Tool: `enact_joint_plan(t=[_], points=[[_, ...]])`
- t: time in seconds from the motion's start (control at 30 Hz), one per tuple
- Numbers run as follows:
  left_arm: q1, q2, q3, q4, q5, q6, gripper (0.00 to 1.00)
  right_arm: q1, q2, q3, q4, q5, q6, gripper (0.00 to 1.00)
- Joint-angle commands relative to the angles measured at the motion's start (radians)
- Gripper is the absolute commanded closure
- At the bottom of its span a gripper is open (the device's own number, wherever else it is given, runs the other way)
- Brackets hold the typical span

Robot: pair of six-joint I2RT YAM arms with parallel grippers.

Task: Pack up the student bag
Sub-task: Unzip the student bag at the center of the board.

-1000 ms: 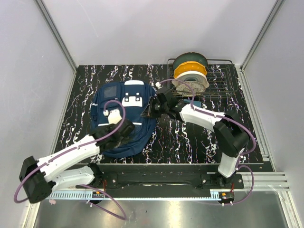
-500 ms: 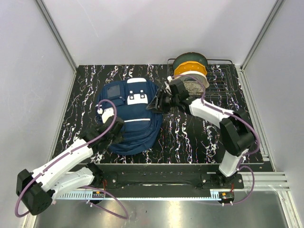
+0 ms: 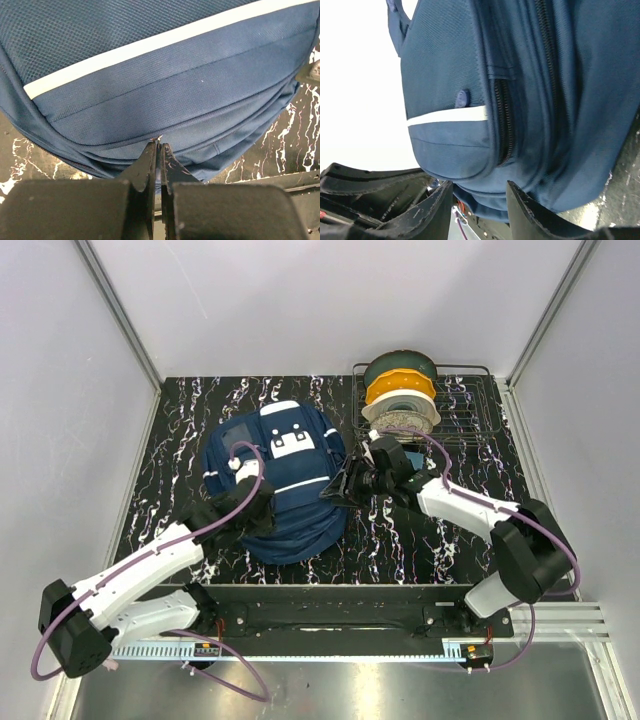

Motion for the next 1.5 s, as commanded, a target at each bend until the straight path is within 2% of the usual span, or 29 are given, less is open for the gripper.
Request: enact_joint_plan(t=[0.0, 0.2, 0.33, 0.5, 0.53, 0.57, 0.63, 0.83, 0.93, 1.0, 1.33, 1.47], points=[[-0.041, 0.017, 0.054, 0.116, 0.018, 0.014, 1.0, 0.017, 0.016, 0.032, 0.09, 0.014, 0.041, 0.5], [-0.075, 0.031, 0.049, 0.136, 0.018, 0.003, 1.0, 0.02, 0.064, 0.038, 0.153, -0.019, 0.075, 0.55], [-0.081, 0.025, 0.051, 0.138, 0.014, 0.011, 1.0, 0.022, 0.081, 0.032, 0.194, -0.012, 0.087, 0.62], [-0.084, 0.016, 0.054, 0.133, 0.012, 0.025, 1.0, 0.02, 0.095, 0.051, 0.214, -0.008, 0.082, 0.77], [-0.084, 0.014, 0.055, 0.13, 0.011, 0.028, 1.0, 0.02, 0.09, 0.055, 0.208, -0.003, 0.069, 0.82], [-0.086, 0.013, 0.057, 0.127, 0.007, 0.028, 1.0, 0.02, 0.087, 0.06, 0.2, 0.015, 0.061, 0.92], [-0.086, 0.005, 0.057, 0.124, -0.002, 0.023, 1.0, 0.02, 0.064, 0.066, 0.174, 0.041, 0.033, 1.0], [-0.086, -0.024, 0.034, 0.063, -0.063, -0.003, 1.0, 0.007, -0.016, 0.075, 0.101, 0.152, -0.022, 1.0], [-0.081, -0.026, 0.032, -0.042, -0.178, -0.041, 1.0, -0.016, -0.033, 0.081, 0.087, 0.147, -0.03, 1.0], [-0.061, -0.029, 0.025, -0.106, -0.203, -0.046, 1.0, -0.027, -0.04, 0.083, 0.082, 0.15, -0.036, 1.0], [0.192, -0.122, -0.057, -0.093, -0.117, 0.049, 1.0, -0.032, -0.05, 0.11, 0.054, 0.136, -0.065, 1.0], [0.22, -0.095, -0.049, -0.096, -0.095, 0.053, 1.0, -0.03, -0.056, 0.118, 0.056, 0.132, -0.065, 1.0]])
